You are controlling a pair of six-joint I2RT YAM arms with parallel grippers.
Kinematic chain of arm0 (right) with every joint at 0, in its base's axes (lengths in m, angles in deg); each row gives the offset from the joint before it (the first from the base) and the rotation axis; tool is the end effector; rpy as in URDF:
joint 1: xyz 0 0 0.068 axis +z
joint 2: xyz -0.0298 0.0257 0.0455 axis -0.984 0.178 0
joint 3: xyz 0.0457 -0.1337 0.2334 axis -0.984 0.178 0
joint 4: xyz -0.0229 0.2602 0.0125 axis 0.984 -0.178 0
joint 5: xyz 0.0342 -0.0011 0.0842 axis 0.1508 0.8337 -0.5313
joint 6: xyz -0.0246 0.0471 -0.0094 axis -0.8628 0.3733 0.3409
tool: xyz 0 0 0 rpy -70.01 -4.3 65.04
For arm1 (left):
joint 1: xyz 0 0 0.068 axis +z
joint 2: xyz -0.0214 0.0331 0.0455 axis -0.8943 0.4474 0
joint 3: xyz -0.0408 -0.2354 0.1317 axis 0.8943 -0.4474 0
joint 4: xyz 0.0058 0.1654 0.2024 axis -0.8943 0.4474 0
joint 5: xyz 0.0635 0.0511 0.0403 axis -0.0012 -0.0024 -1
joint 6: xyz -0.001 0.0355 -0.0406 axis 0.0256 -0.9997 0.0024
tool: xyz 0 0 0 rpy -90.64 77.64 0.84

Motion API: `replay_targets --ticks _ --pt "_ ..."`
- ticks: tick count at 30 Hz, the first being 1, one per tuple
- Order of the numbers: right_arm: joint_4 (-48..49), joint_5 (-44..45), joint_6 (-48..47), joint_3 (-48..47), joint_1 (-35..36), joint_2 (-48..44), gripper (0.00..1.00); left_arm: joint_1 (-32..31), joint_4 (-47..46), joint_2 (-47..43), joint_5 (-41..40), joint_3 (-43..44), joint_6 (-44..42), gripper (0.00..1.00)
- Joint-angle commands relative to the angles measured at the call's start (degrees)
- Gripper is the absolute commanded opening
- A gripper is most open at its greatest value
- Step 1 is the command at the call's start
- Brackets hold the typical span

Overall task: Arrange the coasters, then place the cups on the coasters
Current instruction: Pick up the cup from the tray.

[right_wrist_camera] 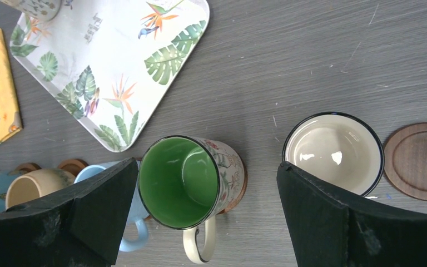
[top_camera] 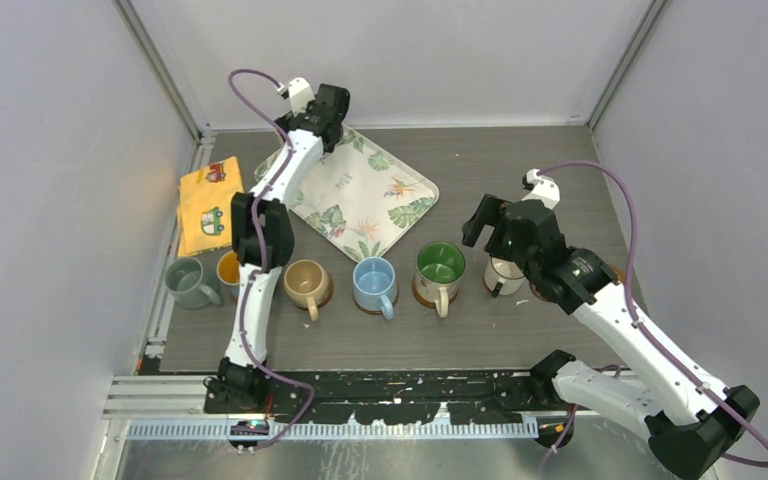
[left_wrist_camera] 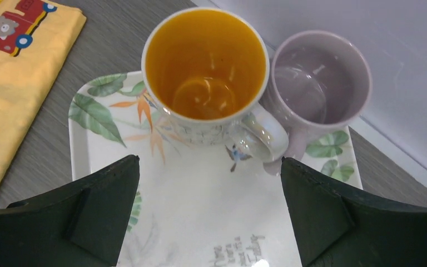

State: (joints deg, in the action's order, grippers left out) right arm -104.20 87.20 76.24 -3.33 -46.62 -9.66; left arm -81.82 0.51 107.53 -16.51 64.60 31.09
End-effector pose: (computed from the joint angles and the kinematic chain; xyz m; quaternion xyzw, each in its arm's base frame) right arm 0.1672 0.0941 0.3328 0.1173 0.8618 0.1385 0.4737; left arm 0.5151 -0.1450 0.2691 -0.3308 0.7977 0.1112 0.4919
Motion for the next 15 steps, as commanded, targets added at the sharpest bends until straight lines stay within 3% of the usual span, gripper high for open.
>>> replay_targets --ticks 1,15 --pt "0.6 -2.6 -0.9 -2.9 -0.3 -0.6 1.00 1.6 -3.0 3.0 -4.0 6.7 -0.5 1.00" --pt "2.0 -4.2 -2.6 -3.9 -0.4 2.4 1.00 3.0 -4.5 8.5 -5.1 12.2 -3.9 1.00"
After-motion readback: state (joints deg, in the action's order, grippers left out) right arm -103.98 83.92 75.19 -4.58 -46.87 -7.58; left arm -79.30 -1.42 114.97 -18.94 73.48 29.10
